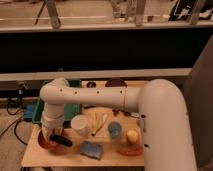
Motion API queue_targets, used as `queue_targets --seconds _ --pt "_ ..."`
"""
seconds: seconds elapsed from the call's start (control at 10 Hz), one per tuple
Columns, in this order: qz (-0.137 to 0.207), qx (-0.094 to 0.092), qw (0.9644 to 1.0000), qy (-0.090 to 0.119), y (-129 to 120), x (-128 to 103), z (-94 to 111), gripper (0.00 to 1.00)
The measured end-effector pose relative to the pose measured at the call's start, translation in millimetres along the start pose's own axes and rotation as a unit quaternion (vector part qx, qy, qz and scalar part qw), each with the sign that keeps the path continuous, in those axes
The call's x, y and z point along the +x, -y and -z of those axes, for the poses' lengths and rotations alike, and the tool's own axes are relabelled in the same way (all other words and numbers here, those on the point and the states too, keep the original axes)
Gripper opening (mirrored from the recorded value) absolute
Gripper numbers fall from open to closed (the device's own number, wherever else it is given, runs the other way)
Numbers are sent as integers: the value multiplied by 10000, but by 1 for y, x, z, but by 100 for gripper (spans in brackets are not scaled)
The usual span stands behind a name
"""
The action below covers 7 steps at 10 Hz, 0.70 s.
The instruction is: Wipe red bowl with brush
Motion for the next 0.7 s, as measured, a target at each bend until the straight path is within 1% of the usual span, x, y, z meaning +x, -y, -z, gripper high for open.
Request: queue_targets --seconds 0.1,0.3,0.5,0.7 --pt "53 51 10000 41 5 -2 -1 0" --pt "127 149 9997 155 18 -12 -5 0" --pt "80 238 9993 290 26 -28 -11 0" --pt "-14 330 9987 385 27 -41 -14 0"
